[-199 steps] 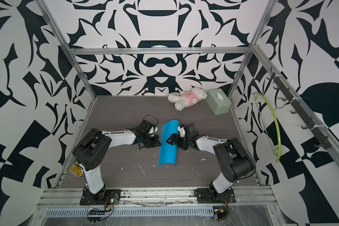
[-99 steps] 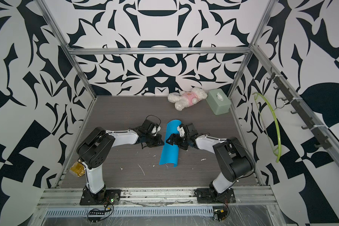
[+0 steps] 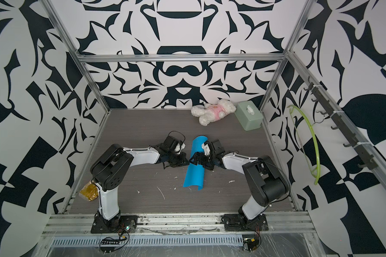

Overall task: Fold the rectangular paper in half along the long edge
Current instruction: Pick up the paper from the center of the board.

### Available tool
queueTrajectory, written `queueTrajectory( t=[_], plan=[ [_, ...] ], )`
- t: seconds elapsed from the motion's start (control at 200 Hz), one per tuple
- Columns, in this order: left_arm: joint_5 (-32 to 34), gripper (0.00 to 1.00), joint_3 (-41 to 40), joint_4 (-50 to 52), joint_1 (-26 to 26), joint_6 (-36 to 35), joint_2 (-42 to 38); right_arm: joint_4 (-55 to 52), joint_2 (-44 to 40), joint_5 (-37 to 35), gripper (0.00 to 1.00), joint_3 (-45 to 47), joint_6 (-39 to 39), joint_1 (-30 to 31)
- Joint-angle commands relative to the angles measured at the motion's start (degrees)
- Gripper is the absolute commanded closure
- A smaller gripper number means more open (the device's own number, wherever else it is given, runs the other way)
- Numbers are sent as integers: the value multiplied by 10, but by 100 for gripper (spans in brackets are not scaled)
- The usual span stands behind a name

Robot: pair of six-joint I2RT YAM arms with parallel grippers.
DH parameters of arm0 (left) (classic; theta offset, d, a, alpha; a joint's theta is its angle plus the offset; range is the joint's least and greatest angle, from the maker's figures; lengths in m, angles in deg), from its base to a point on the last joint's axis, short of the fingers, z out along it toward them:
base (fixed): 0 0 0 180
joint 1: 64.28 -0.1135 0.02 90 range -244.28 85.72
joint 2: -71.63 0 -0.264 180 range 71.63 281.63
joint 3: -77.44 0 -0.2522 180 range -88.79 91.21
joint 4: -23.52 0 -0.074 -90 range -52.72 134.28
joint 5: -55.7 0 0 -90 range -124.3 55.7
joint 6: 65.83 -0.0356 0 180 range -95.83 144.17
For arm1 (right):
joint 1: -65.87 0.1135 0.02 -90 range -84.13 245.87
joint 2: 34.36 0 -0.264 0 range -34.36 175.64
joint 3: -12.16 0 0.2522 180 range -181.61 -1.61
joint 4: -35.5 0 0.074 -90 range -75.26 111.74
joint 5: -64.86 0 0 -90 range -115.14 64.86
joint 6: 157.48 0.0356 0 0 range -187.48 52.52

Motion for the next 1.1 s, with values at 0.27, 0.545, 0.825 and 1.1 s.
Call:
queueTrajectory(
  t=[0.27, 0.545, 0.825, 1.1],
  plan=[
    [-42, 100, -34, -48, 4, 18, 31, -72, 21, -70, 12, 2, -25, 0],
    [-74, 100, -35, -82, 5, 24, 43, -86, 16, -80, 13, -3, -31, 0],
    [-77, 100, -38, -86, 4, 24, 41, -90, 16, -81, 21, -2, -35, 0],
    [-77, 100, -38, -87, 5, 25, 43, -92, 4, -77, 30, -2, -36, -2]
  ],
)
